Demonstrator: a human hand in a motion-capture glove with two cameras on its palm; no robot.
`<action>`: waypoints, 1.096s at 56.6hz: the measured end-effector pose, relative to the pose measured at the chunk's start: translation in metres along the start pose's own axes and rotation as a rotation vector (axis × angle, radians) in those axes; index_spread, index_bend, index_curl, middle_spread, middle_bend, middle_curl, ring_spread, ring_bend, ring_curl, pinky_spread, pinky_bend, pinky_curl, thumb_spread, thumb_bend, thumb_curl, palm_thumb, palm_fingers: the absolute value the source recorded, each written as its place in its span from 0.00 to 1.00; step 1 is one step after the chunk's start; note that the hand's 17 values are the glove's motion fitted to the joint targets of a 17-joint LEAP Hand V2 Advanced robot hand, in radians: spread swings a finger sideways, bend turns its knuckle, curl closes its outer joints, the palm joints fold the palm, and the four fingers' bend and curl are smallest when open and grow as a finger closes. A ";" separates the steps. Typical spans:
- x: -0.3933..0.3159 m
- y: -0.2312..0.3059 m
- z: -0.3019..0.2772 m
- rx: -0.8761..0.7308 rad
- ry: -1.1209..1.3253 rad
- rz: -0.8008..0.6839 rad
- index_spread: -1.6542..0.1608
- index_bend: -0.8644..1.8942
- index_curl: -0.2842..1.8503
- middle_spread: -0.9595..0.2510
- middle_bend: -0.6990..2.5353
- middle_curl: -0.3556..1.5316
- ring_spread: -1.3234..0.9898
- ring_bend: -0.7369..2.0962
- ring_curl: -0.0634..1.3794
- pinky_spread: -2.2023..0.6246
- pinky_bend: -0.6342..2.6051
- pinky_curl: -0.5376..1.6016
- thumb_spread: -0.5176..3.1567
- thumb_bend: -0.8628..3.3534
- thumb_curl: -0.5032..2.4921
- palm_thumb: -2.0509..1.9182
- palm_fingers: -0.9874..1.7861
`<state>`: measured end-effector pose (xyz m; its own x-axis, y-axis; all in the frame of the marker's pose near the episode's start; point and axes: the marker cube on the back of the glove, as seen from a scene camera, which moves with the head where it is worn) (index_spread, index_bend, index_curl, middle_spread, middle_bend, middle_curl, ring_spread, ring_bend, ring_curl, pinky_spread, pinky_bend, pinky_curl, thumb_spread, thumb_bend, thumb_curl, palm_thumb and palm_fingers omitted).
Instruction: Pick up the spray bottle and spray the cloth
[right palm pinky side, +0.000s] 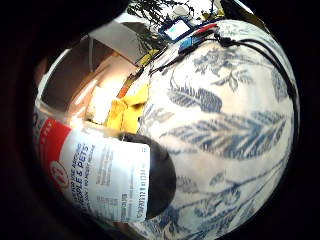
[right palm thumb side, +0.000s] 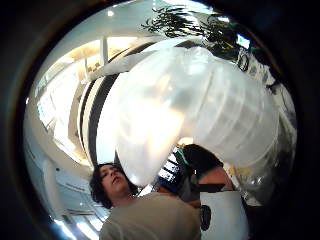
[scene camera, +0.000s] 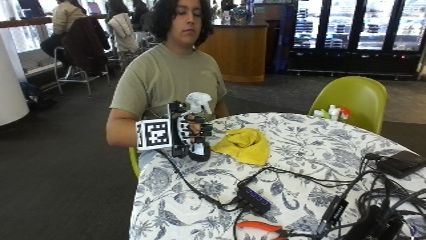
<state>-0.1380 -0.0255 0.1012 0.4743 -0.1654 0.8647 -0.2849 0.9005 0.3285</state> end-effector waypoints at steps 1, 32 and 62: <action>0.001 -0.003 0.001 0.008 0.004 -0.005 0.76 0.35 0.22 0.80 0.32 0.40 0.55 0.44 0.30 0.83 0.27 0.41 0.40 0.20 0.29 0.68 0.53; -0.068 -0.078 0.004 -0.273 -0.030 0.088 0.77 0.41 0.32 0.68 0.36 0.45 0.50 0.46 0.35 0.72 0.30 0.43 0.32 0.21 0.36 0.77 0.84; -0.051 -0.042 0.086 -1.296 0.880 0.563 0.77 0.41 0.39 0.65 0.39 0.49 0.49 0.49 0.38 0.70 0.33 0.45 0.27 0.20 0.41 0.77 0.82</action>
<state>-0.2219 -0.0899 0.0760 0.9805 0.1315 0.1458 0.0492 0.5543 -0.8309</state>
